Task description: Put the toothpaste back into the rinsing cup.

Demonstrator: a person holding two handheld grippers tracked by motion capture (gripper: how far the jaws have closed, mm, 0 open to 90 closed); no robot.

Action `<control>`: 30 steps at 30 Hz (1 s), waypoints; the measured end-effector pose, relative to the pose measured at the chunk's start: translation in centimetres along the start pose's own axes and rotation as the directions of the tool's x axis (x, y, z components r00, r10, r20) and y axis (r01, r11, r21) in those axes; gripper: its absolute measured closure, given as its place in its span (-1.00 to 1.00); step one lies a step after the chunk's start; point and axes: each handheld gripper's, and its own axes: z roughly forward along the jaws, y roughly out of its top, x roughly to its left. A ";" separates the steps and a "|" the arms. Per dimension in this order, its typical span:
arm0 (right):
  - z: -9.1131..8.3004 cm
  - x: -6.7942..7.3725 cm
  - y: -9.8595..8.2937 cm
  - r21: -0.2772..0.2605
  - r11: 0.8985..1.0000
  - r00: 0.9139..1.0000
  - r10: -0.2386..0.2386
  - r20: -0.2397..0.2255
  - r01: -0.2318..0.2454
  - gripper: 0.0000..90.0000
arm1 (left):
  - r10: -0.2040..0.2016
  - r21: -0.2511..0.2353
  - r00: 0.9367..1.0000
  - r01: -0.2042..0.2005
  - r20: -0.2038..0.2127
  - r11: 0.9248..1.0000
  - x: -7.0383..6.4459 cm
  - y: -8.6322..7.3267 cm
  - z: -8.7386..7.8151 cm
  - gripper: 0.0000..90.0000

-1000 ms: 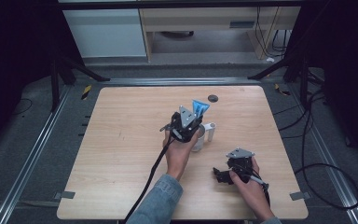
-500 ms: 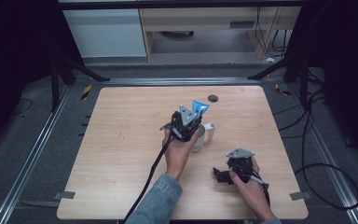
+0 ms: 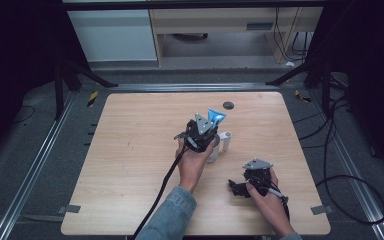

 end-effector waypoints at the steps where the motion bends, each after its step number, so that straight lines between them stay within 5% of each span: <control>1: 0.0 0.0 0.0 0.000 1.000 1.000 0.000 0.000 0.000 -0.99 | 0.000 0.000 1.000 0.000 0.000 1.000 0.0 0.0 0.0 0.60; 30: 0.0 0.0 0.0 0.002 1.000 1.000 0.003 0.001 -0.003 -0.99 | -0.002 -0.010 1.000 0.002 0.001 1.000 -0.4 -0.1 0.4 0.54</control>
